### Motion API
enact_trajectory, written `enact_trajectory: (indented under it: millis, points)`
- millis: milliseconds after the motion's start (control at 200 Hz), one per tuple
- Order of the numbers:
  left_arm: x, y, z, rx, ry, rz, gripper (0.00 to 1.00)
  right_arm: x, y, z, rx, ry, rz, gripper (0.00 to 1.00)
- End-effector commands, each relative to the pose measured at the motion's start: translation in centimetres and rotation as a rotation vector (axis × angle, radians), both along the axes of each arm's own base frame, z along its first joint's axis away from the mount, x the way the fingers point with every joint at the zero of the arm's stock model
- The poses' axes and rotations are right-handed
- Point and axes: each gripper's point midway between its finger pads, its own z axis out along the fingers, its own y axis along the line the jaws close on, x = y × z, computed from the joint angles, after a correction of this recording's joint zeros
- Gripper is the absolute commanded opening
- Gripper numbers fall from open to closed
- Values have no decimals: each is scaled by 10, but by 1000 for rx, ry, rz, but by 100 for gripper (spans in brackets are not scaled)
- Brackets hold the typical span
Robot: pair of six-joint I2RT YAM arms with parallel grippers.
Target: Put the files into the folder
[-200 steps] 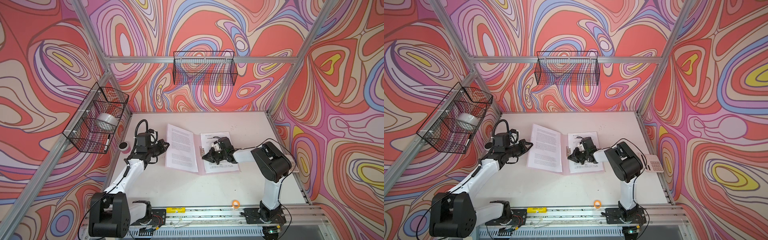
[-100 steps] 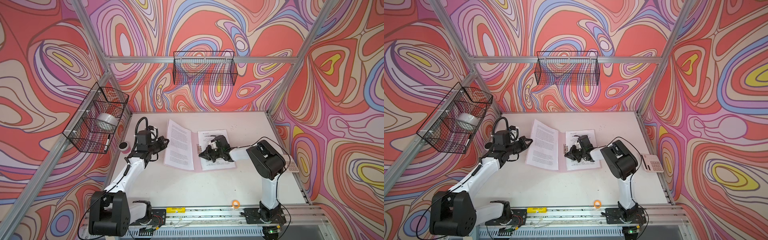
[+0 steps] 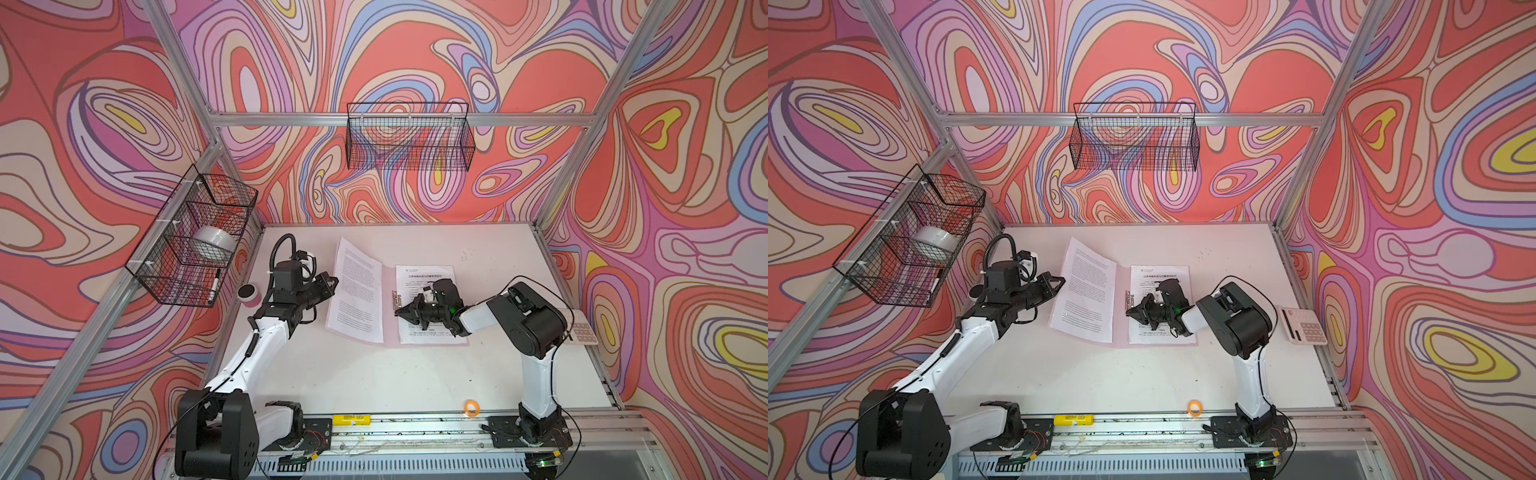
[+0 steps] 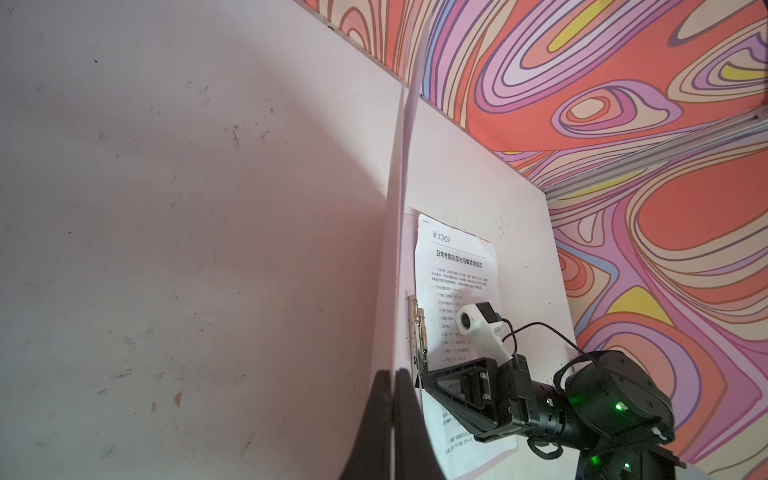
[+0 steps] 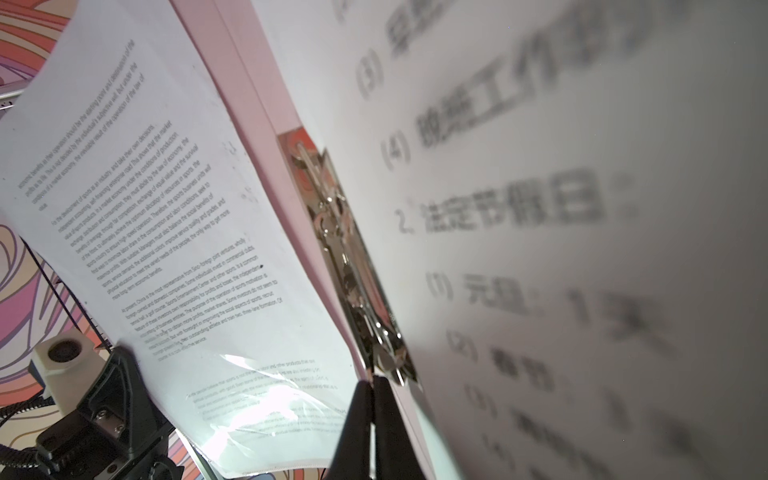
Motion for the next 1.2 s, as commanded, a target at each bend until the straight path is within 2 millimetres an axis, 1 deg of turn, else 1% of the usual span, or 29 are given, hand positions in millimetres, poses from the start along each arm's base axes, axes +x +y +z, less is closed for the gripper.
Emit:
enact_trajectory:
  millis: [0,155,235,326,406,451,461,471,521,596,721,847,897,907,917,1057,1157,1172,1197]
  points:
    - [-16,-12,-8,4,63,-56,0,-34,-1,-35,-69,152,40,0]
    - [-16,-11,-9,9,65,-53,0,-31,-8,-17,-179,75,75,0]
    - [-16,-12,-9,8,65,-55,0,-29,-9,-11,-181,54,76,0]
    - [-17,-12,-10,8,69,-56,0,-29,-8,-8,-166,46,68,0]
    - [-18,-12,-11,11,69,-57,0,-28,-7,-6,-145,38,58,6]
    - [-18,-11,-11,14,69,-56,0,-27,-6,-2,-125,28,52,15]
    - [-18,-11,-10,14,69,-54,0,-28,-6,-2,-124,28,53,16]
    - [-18,-11,-10,14,69,-54,0,-28,-6,-2,-123,31,51,19]
    - [-19,-10,-8,18,64,-53,0,-27,-7,1,-127,25,52,26]
    - [-19,-9,-7,29,59,-46,0,-28,-9,2,-162,20,62,32]
    - [-18,-7,-5,36,54,-41,0,-26,-17,12,-251,-26,78,40]
    - [-18,-4,-1,54,45,-27,0,-27,-26,28,-339,-68,114,44]
    - [-19,-1,3,64,38,-18,0,-29,-29,27,-366,-68,125,46]
    - [-19,-1,3,66,37,-16,0,-29,-29,34,-361,-84,124,46]
    - [-18,-1,4,68,35,-14,0,-30,-30,36,-363,-87,124,47]
    - [-19,4,14,89,15,2,0,-37,-36,44,-371,-94,125,47]
    - [-19,7,26,103,-16,17,0,-43,-43,49,-400,-103,130,47]
    - [-22,8,23,106,1,16,0,-43,-44,49,-404,-104,131,48]
    - [-22,8,25,109,-1,15,0,-44,-46,50,-410,-106,132,48]
